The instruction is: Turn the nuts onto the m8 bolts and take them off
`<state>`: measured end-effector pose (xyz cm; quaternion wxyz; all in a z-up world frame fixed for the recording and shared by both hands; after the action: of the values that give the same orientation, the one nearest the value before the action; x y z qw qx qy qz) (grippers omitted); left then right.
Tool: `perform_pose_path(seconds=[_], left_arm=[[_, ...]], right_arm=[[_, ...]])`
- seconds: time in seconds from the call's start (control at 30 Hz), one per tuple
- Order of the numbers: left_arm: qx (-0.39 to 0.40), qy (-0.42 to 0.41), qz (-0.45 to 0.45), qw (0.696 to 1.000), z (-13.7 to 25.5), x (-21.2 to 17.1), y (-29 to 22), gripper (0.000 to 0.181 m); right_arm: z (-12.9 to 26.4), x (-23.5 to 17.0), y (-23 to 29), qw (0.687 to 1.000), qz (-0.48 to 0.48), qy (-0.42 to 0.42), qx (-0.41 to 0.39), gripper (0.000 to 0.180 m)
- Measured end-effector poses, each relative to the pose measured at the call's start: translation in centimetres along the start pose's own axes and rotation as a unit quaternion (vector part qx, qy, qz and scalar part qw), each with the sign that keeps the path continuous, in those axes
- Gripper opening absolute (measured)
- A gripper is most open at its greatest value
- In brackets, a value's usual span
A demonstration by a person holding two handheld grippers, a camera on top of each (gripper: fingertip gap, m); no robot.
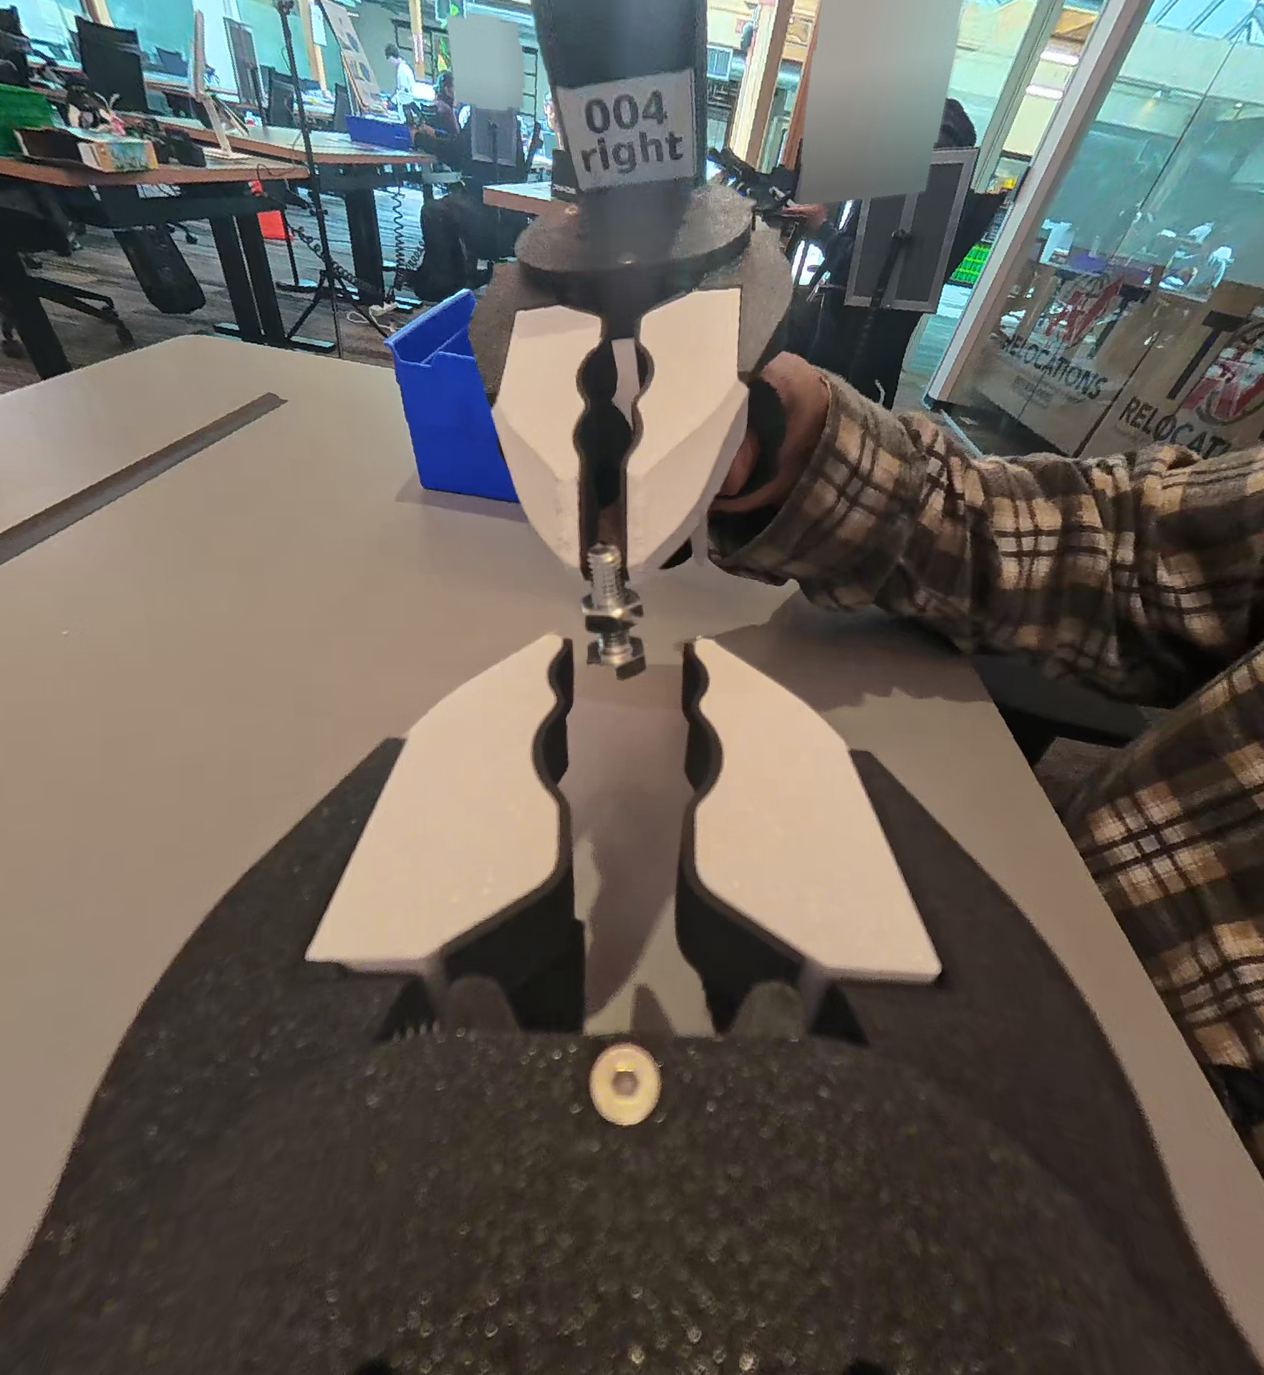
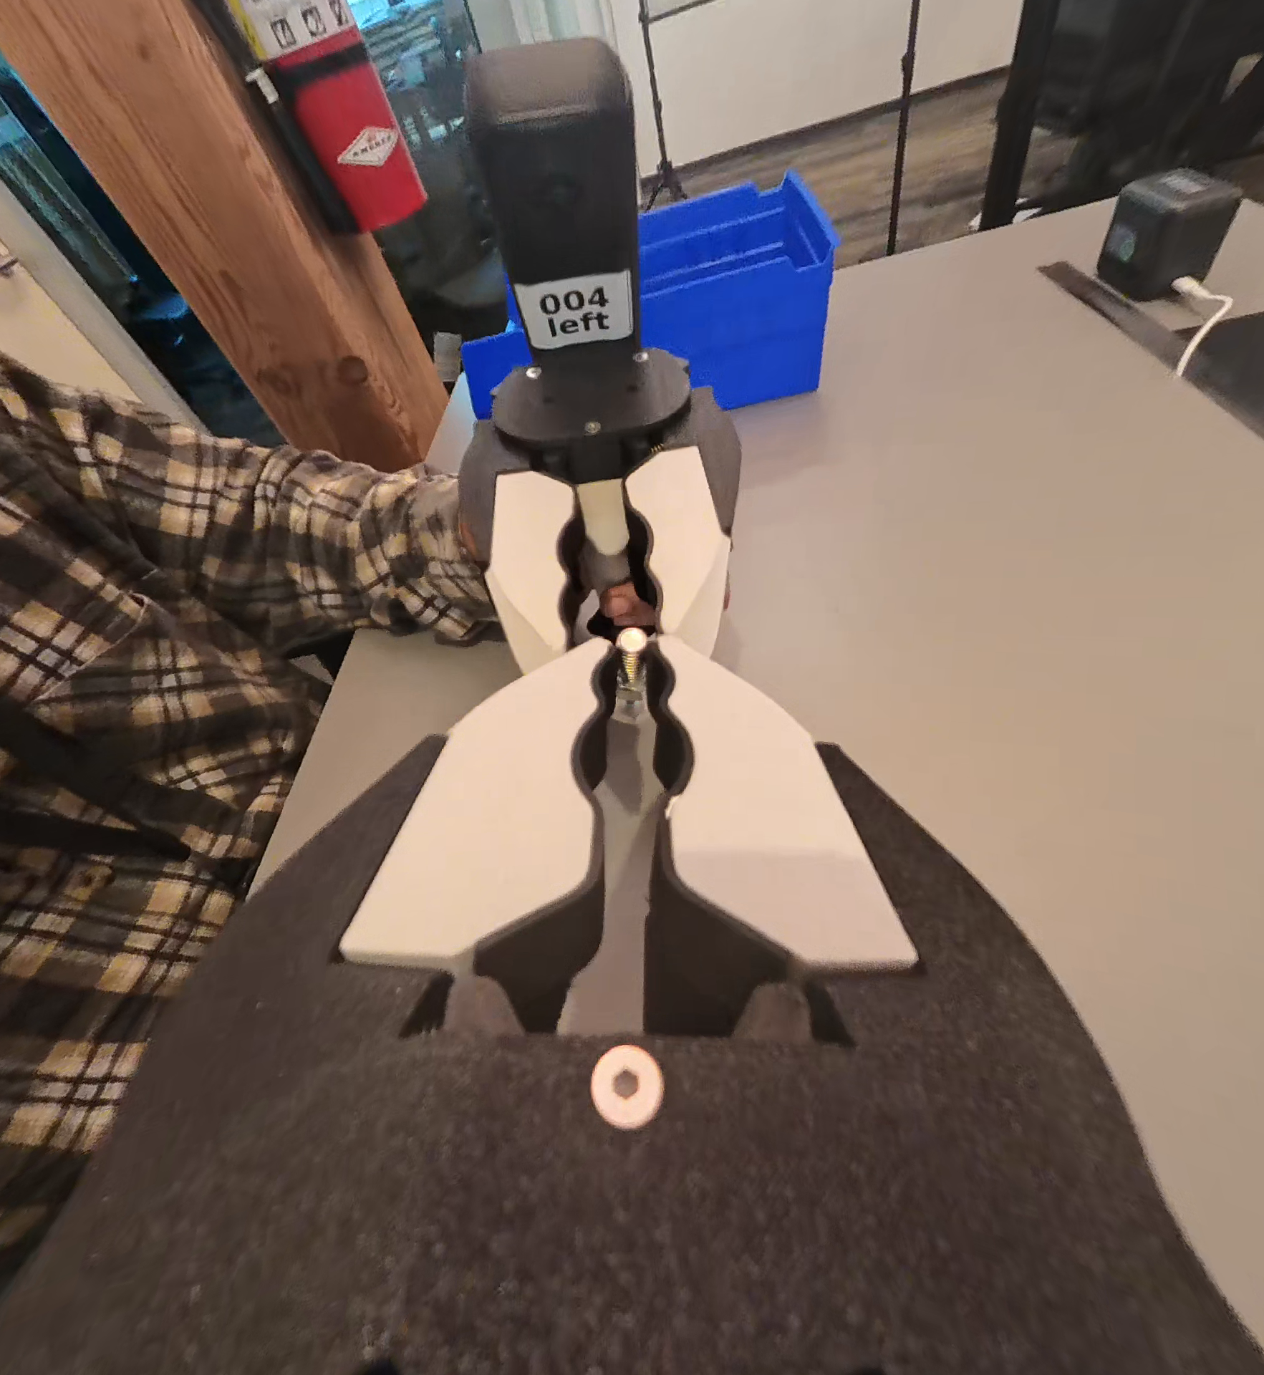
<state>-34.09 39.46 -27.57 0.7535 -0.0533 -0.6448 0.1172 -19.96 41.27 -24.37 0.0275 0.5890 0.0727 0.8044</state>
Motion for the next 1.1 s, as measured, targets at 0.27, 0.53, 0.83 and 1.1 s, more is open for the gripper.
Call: perform_pose_path(seconds=[0.27, 0.53, 0.83, 1.1], left_arm=[[0.001, -0.004, 0.009, 1.000, 0.0, -0.1, 0.2, 0.018], [-0.008, -0.008, 0.014, 1.000, -0.2, 0.0, -0.2, 0.015], [-0.003, -0.025, 0.018, 1.000, 0.1, 0.4, -0.4, 0.014], [-0.001, -0.082, 0.028, 0.996, 1.1, 1.4, -0.6, 0.014]], right_arm=[[-0.1, 0.4, 0.1, 1.000, 0.008, -0.017, 0.007, 0.006], [-0.4, 0.4, 0.4, 1.000, 0.017, -0.020, 0.009, 0.007], [-0.3, 0.9, 0.5, 0.998, 0.036, -0.044, 0.007, 0.007], [-0.6, 0.5, 0.2, 0.990, 0.018, -0.130, -0.046, 0.056]])
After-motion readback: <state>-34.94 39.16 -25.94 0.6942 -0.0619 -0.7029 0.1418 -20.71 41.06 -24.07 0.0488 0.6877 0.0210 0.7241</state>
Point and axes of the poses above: each gripper's, where its closed fingertips meet, z back along the fingers, x out of its top, y = z × x across the jaws, the point moved 8 cm from there along z, back along the fingers, and after that the axes turned 5 degrees about z, right-handed, at the moved point
